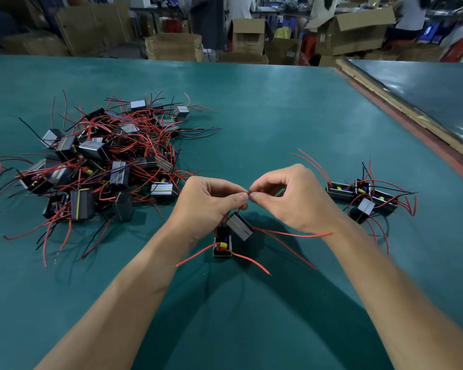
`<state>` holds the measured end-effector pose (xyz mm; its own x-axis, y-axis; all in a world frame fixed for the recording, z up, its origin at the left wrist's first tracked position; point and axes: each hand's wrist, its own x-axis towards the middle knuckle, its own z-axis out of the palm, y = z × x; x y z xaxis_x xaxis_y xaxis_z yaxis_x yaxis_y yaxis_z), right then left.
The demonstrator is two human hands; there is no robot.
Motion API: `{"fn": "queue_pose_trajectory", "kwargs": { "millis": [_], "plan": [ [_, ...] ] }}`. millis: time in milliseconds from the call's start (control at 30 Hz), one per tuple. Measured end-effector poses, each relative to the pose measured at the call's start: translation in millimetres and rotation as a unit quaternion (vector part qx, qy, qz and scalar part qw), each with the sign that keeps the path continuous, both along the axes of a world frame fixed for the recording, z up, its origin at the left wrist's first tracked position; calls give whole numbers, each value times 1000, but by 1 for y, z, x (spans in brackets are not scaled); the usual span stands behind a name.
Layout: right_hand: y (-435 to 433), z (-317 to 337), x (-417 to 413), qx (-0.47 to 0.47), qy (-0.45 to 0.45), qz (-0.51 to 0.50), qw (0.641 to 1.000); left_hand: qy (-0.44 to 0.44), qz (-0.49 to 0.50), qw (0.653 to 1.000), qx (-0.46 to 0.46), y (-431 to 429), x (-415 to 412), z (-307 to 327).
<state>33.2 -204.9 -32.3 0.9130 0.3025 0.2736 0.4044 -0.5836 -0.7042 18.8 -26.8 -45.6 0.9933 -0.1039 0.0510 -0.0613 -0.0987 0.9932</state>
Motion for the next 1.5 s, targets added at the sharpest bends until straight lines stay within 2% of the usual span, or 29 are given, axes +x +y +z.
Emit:
{"fn": "queue_pose_trajectory", "kwargs": {
  "millis": [133, 200, 267, 333, 400, 500, 633, 833, 1033, 1267, 1367, 1500],
  "plan": [
    [1, 3, -1, 9, 53, -12, 998, -43, 8, 998, 53, 0, 0, -2],
    [3, 5, 0, 47, 132, -27, 990, -85, 23, 990, 112, 0, -1, -5],
    [5, 7, 0, 113, 237, -38, 964, -131, 35, 978, 159, -2, -2, -8],
    [4, 8, 0, 153, 292, -39, 943, -153, 41, 972, 176, -2, -2, -7],
    [3, 5, 1, 144, 246, -36, 958, -140, 38, 976, 160, -2, -1, -6],
    [4, -1, 1, 50, 79, -53, 994, -76, 28, 992, 94, 0, 1, -3],
    [3, -5, 3, 18, 24, -27, 999, -21, 15, 999, 32, 0, 0, -2],
    [-4, -5, 5, 23, 11, 23, 999, 33, 7, 999, -8, 2, 1, 1],
    [-4, -5, 5, 49, 2, 52, 997, 55, -22, 998, 2, 4, 2, 2],
    [-4, -3, 4, 27, -3, 29, 999, 8, -29, 999, 12, 3, 0, -2],
    [-5, 0, 3, 25, 31, 20, 999, -32, -28, 999, 33, 1, -1, -2],
    [-2, 5, 4, 114, 191, -13, 975, -117, -2, 985, 124, -2, -3, -4]
  ]
}}
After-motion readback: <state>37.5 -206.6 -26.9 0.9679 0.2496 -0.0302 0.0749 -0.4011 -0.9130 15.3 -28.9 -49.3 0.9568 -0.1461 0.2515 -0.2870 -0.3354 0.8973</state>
